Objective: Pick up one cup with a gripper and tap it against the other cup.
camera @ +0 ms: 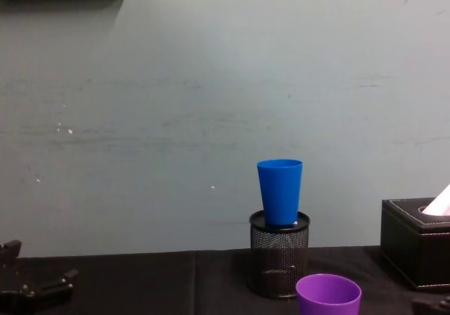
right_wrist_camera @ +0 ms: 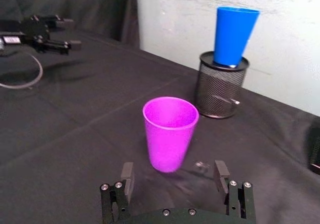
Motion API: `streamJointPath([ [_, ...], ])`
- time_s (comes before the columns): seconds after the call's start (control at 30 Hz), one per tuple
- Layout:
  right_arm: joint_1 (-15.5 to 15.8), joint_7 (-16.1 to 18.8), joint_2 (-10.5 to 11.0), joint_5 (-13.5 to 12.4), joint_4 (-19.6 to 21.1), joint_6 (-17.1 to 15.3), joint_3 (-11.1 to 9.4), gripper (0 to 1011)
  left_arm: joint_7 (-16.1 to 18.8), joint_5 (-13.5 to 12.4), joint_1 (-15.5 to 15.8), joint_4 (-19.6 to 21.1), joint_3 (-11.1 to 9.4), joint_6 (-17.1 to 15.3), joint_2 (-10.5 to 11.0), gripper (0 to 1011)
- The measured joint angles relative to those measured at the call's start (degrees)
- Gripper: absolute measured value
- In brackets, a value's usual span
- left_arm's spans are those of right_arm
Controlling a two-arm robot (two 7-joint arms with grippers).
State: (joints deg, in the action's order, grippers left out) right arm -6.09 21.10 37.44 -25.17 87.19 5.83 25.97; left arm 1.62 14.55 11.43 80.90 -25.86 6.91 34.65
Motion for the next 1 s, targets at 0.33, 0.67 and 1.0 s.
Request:
streamJointPath([
  [0.33,-5.3,3.2,-6.0,-0.1,-6.4,-0.3,0.9,1003,0.0,0.0,0.0,0.0,0.0,0.0,0.0,1000],
  [0.67,-9.6,5.2,-11.3,1.1,-12.4,-0.5,1.6,1003,0.0,0.0,0.0,0.0,0.0,0.0,0.0,1000],
  [1.0,-11.7,6.3,-15.3,1.4,-17.5,0.5,1.0,1003,0.0,0.0,0.0,0.0,0.0,0.0,0.0,1000],
])
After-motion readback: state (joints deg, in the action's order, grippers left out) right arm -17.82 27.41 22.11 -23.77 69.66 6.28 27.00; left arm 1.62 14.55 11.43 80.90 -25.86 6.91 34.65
